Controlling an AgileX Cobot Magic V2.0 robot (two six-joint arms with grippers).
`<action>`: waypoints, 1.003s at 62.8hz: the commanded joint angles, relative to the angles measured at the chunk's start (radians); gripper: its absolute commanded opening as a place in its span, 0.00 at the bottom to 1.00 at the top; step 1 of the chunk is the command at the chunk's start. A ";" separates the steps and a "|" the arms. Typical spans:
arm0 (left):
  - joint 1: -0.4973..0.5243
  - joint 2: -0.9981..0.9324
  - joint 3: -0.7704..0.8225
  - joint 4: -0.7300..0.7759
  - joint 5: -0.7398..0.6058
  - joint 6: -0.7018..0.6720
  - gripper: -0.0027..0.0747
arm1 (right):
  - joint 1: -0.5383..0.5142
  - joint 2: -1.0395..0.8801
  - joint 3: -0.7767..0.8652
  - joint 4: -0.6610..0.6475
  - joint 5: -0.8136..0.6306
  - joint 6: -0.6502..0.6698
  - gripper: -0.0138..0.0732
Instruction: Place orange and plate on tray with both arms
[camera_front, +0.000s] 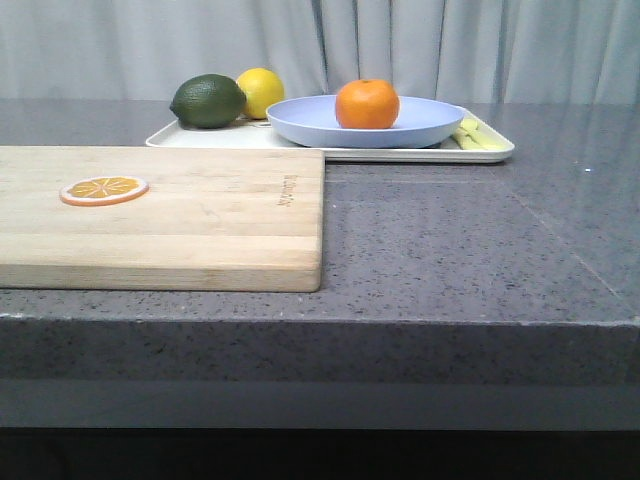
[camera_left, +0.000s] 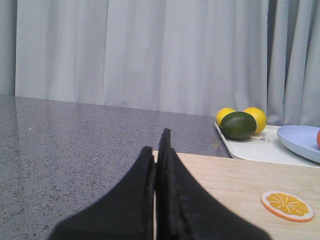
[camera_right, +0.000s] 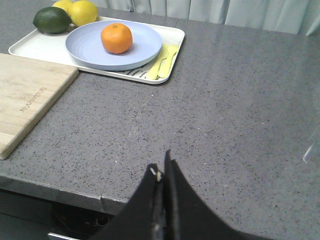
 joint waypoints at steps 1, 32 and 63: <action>-0.005 -0.021 0.027 -0.010 -0.072 -0.010 0.01 | -0.002 0.018 -0.020 -0.003 -0.074 -0.008 0.08; -0.018 -0.019 0.027 -0.010 -0.074 -0.010 0.01 | -0.002 0.018 -0.020 -0.003 -0.074 -0.008 0.08; -0.018 -0.019 0.027 -0.010 -0.074 -0.010 0.01 | -0.002 0.014 0.116 -0.081 -0.295 -0.003 0.08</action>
